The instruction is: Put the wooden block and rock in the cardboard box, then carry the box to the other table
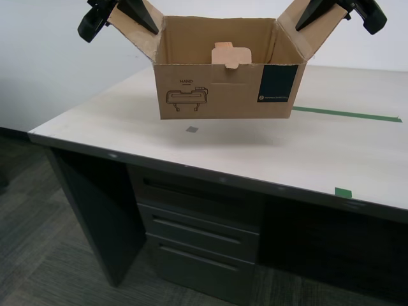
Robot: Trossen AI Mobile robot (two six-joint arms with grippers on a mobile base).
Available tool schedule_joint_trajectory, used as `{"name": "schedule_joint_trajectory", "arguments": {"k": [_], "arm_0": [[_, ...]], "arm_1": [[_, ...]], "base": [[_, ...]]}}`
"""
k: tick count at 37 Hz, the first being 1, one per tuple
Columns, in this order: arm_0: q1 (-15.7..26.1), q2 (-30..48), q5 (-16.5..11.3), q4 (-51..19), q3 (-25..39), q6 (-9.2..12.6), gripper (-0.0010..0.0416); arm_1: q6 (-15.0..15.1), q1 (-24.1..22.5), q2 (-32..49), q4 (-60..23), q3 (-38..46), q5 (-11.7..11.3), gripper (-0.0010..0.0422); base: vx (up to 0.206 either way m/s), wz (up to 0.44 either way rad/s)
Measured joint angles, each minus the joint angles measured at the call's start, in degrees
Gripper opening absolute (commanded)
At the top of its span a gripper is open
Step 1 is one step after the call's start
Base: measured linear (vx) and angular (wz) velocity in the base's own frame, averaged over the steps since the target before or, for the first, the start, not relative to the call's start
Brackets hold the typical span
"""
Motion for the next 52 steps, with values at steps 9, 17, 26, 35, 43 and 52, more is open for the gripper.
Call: {"name": "schedule_joint_trajectory", "arguments": {"k": [9,17,26,35,43,52], "arm_0": [[0.0,0.0,0.0,-0.3,0.0,-0.8,-0.0001],[0.0,0.0,0.0,-0.2,0.0,-0.9,-0.0001],[0.0,0.0,0.0,-0.2,0.0,-0.8,-0.0001],[0.0,0.0,0.0,-0.3,0.2,-0.9,-0.0001],[0.0,0.0,0.0,-0.6,0.0,-0.9,-0.0001],[0.0,0.0,0.0,-0.6,0.0,-0.9,-0.0001]], "arm_1": [[-2.1,0.0,0.0,0.2,0.0,0.0,-0.0001],[-2.6,0.0,0.0,0.4,0.0,0.0,-0.0001],[-2.4,0.0,0.0,0.5,0.0,0.0,-0.0001],[-2.5,0.0,0.0,0.6,0.0,0.0,-0.0001],[-2.5,-0.1,0.0,0.6,0.0,0.0,-0.0001],[-2.5,-0.1,0.0,0.8,0.0,-0.1,-0.0001]], "base": [[-0.045,-0.007],[-0.045,0.039],[-0.046,0.092],[-0.036,0.109],[-0.008,0.114],[0.004,0.129]]}}
